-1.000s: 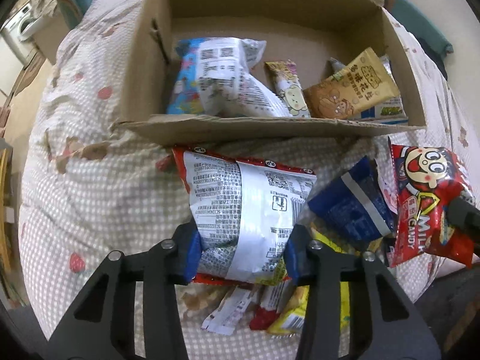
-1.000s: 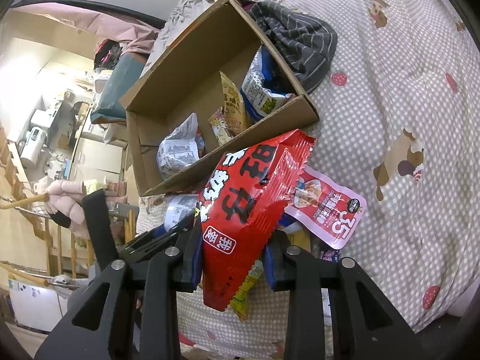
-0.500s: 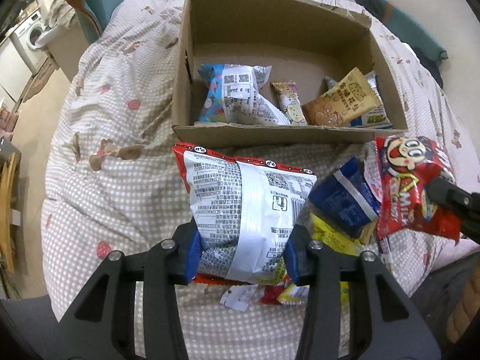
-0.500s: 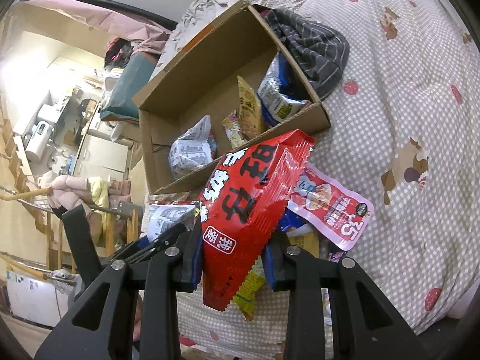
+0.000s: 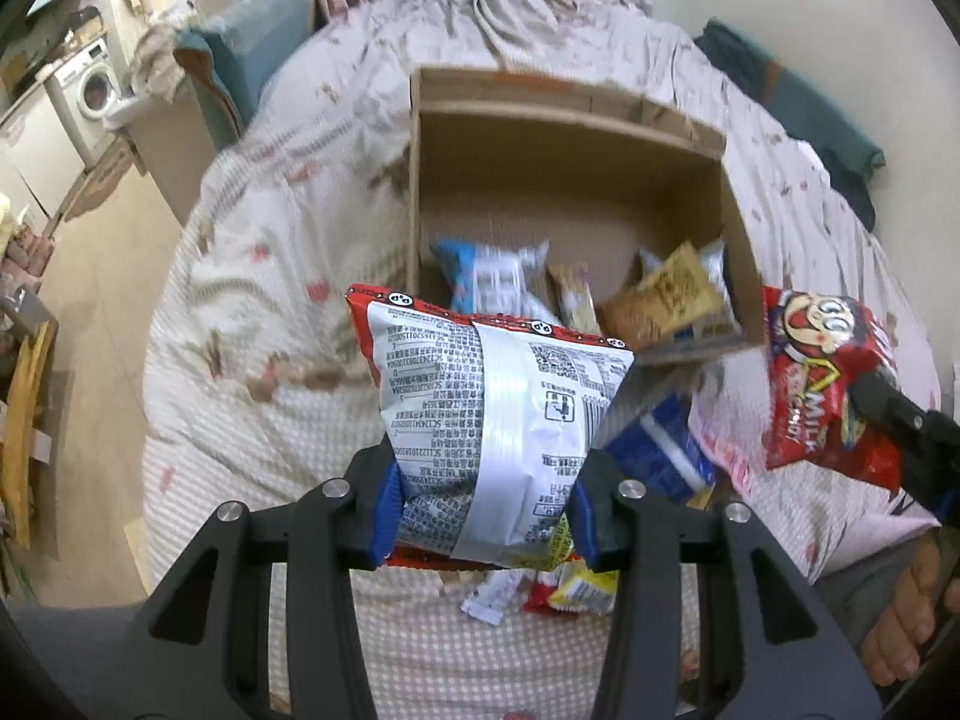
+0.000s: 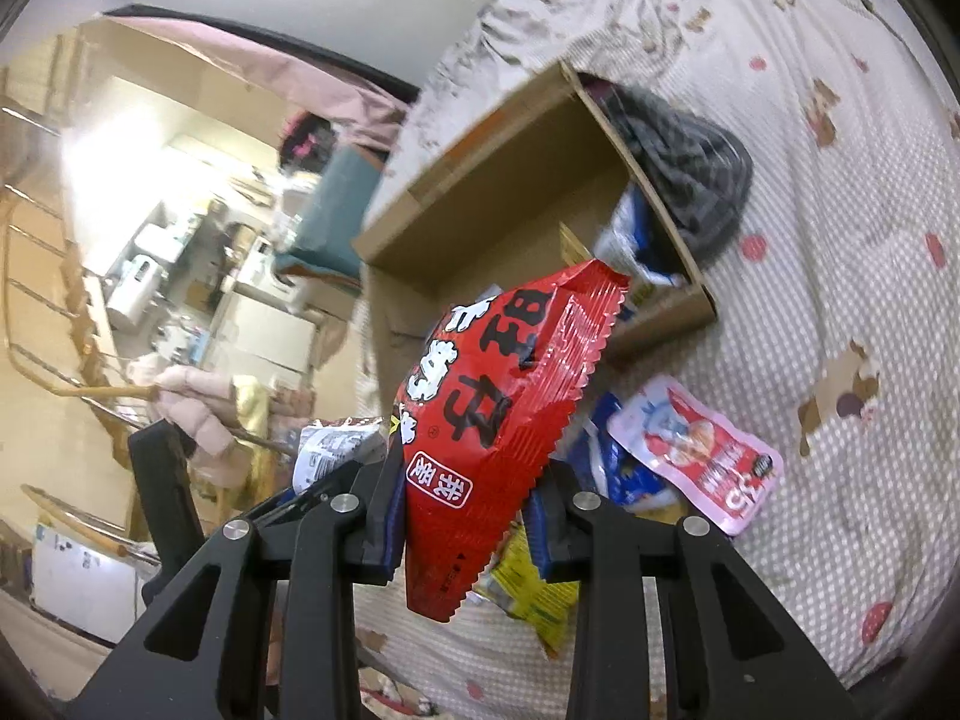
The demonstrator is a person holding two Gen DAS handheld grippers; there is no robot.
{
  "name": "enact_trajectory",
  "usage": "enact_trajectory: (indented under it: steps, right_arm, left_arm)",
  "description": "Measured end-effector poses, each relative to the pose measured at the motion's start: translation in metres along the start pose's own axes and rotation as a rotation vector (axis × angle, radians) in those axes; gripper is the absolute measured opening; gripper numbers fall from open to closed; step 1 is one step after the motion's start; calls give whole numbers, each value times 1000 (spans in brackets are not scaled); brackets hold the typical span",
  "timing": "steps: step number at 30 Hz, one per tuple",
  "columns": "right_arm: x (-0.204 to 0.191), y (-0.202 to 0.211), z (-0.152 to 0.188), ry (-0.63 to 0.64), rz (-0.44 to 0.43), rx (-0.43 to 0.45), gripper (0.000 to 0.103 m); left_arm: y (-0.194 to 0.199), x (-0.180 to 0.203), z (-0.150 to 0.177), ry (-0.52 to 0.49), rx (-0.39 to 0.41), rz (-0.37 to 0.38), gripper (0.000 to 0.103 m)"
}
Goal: Organize snacks
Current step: 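Carry the white chip bag and red bag over the box with both grippers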
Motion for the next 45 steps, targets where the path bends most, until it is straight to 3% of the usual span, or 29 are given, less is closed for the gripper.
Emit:
enact_trajectory:
  steps: [7, 16, 28, 40, 45]
  right_arm:
    - [-12, 11, -18, 38, -39, 80, 33]
    - [-6, -11, -48, 27, -46, 82, 33]
    - [17, -35, -78, 16, 42, 91, 33]
    - [29, -87, -98, 36, 86, 5, 33]
    - [33, -106, -100, 37, 118, -45, 33]
  left_arm:
    - [11, 5, -28, -23, 59, -7, 41]
    - [3, 14, -56, -51, 90, -6, 41]
    - [-34, 17, -75, -71, 76, -13, 41]
    - [-81, 24, -98, -48, 72, 19, 41]
    - [-101, 27, -107, -53, 72, -6, 41]
Point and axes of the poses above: each gripper's, at about its wrist camera, not at the fingertips, and y roughly against the way its jaws point, x to its right, z to its underside, the point moved 1 cm from there along -y, roughly the way its jaws point, and after that the axes turned 10 degrees about y, right-handed, at the moved point
